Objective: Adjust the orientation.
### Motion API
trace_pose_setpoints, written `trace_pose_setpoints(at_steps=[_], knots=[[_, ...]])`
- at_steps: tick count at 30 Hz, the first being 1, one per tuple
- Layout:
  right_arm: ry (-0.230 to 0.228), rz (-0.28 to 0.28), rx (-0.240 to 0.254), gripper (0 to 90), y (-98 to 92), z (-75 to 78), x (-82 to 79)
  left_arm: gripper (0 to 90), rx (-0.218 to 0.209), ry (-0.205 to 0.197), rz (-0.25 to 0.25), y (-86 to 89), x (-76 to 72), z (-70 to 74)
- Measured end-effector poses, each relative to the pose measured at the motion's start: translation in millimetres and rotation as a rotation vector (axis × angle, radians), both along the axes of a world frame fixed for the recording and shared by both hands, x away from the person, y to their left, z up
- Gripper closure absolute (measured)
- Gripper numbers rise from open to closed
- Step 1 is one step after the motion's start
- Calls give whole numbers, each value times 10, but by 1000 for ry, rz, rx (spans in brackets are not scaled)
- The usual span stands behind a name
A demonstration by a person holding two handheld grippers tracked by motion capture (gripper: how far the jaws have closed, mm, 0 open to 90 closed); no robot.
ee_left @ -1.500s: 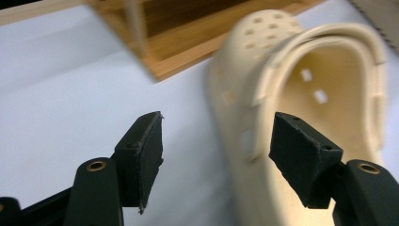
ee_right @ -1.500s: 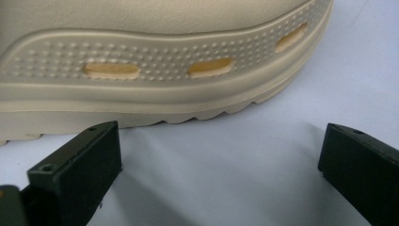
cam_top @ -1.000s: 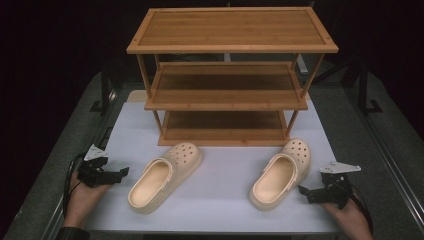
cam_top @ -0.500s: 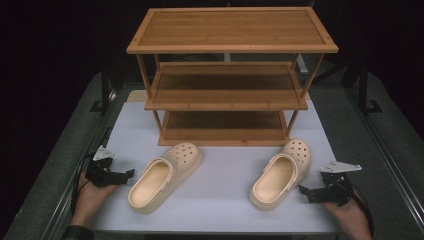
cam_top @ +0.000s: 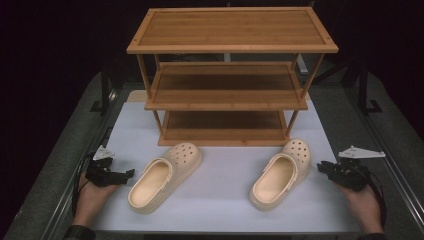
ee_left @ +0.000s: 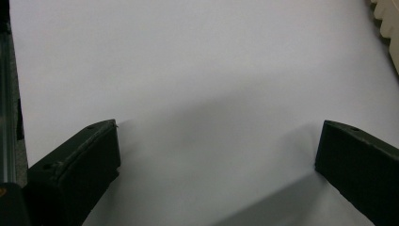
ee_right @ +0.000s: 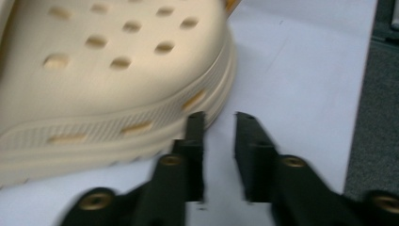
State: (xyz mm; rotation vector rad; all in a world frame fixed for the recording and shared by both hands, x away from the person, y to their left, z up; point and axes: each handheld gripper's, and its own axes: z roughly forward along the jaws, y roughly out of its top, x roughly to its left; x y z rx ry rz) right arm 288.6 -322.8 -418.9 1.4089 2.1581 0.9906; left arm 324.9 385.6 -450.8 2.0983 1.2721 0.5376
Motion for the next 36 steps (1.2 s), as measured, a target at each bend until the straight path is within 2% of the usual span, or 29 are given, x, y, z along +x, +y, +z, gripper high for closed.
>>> trace_pose_setpoints(at_steps=[2,3,4,5,6,7,8,9,15,17,19,23,31,36], knots=[[-11,-2,5,898,-22,39,96,0,0,0,0,0,0,0],[-10,-5,29,900,-49,73,211,0,-1,0,1,0,1,-1],[-10,-5,29,900,-49,73,211,0,-1,0,1,0,1,-1],[-15,2,39,900,-63,100,312,0,-2,1,1,0,2,-1],[-15,2,39,900,-63,100,312,0,-2,1,1,0,2,-1],[-23,4,13,900,-52,122,433,0,-2,3,0,1,3,0],[-23,4,13,900,-52,122,433,0,-2,3,1,1,3,0],[-23,9,24,900,-48,114,532,0,-4,4,1,0,2,-1],[-15,12,26,900,-12,64,722,0,-4,4,1,1,2,-1],[-5,20,16,900,21,45,791,0,-4,4,1,1,2,-1],[1,42,26,900,63,15,867,0,-4,3,1,1,2,-1],[7,82,38,900,104,-31,915,0,-5,5,1,2,3,-1],[19,107,39,900,126,-34,896,0,-4,6,1,2,3,0],[24,135,27,900,206,-33,875,0,-5,6,1,2,4,-1]])
